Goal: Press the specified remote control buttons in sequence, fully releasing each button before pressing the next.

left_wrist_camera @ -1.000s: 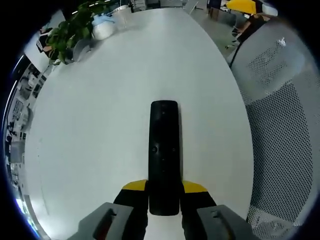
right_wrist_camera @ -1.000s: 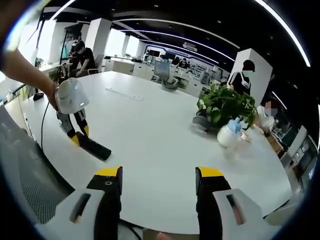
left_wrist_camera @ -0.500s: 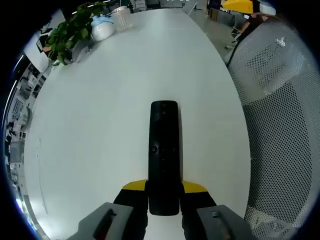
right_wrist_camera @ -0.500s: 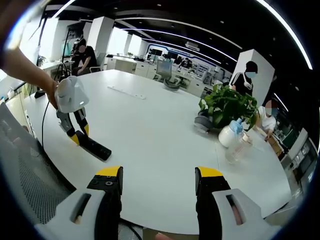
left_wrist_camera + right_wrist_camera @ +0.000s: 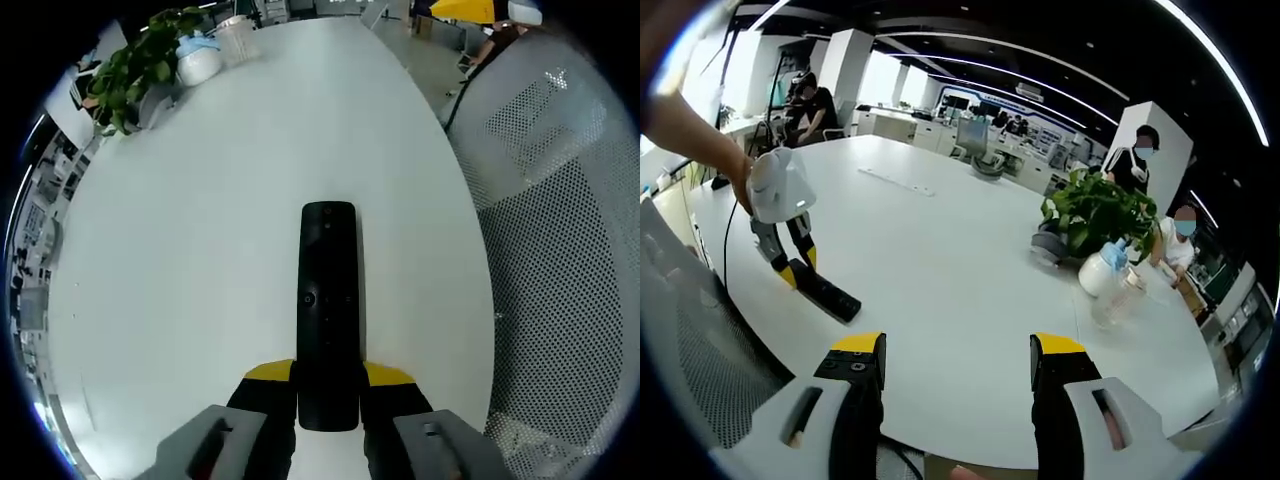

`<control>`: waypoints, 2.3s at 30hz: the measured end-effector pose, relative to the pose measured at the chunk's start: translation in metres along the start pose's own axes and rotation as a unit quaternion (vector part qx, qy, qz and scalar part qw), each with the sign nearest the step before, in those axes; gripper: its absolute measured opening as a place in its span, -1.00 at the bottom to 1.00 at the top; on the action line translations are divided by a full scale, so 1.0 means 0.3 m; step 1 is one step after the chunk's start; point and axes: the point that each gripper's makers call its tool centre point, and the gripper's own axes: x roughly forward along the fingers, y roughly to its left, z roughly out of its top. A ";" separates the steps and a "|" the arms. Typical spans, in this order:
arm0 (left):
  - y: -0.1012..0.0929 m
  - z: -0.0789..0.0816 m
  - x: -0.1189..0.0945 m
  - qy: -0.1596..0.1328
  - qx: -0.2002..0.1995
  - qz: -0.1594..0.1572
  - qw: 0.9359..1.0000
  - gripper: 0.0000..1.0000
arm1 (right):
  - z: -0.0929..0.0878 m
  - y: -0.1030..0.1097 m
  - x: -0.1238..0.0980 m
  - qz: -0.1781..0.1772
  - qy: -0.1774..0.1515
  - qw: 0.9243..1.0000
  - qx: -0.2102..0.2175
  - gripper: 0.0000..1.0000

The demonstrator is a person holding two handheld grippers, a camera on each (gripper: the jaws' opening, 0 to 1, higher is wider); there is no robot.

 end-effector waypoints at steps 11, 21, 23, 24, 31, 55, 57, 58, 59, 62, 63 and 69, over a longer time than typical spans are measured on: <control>-0.019 0.002 -0.002 0.001 0.013 0.005 1.000 -0.53 | 0.000 0.003 -0.001 0.000 0.001 1.000 -0.004 0.20; -0.028 0.002 -0.004 -0.003 0.007 0.003 1.000 -0.53 | -0.001 0.003 -0.001 0.000 0.002 1.000 -0.006 0.19; -0.031 0.003 -0.003 -0.002 0.009 0.003 1.000 -0.53 | -0.001 0.003 -0.001 0.000 0.002 1.000 -0.006 0.19; -0.033 0.004 -0.003 -0.001 0.011 0.004 1.000 -0.53 | -0.001 0.003 -0.001 0.000 0.002 1.000 -0.007 0.19; -0.040 0.005 -0.002 0.006 0.016 0.003 1.000 -0.53 | -0.002 0.003 0.000 0.000 0.003 1.000 -0.009 0.19; -0.073 0.008 -0.003 -0.009 0.009 0.004 1.000 -0.53 | -0.001 0.008 0.000 0.002 0.003 1.000 -0.014 0.17; -0.078 0.009 -0.003 -0.009 0.010 0.005 1.000 -0.53 | -0.001 0.008 0.000 0.002 0.004 1.000 -0.015 0.16; -0.082 0.010 -0.003 -0.009 0.011 0.005 1.000 -0.53 | -0.001 0.008 0.000 0.002 0.003 1.000 -0.015 0.16; -0.083 0.010 -0.003 -0.009 0.012 0.006 1.000 -0.53 | 0.001 0.008 0.000 0.002 0.002 1.000 -0.015 0.16; -0.090 0.012 -0.003 -0.008 0.014 0.007 1.000 -0.53 | 0.005 0.010 -0.001 0.004 -0.002 1.000 -0.013 0.14; -0.093 0.012 -0.003 -0.008 0.013 0.008 1.000 -0.53 | 0.004 0.012 -0.001 0.006 -0.001 1.000 -0.014 0.12; -0.106 0.015 -0.004 -0.011 0.010 0.009 1.000 -0.53 | 0.010 0.021 -0.002 0.010 -0.006 1.000 -0.018 0.11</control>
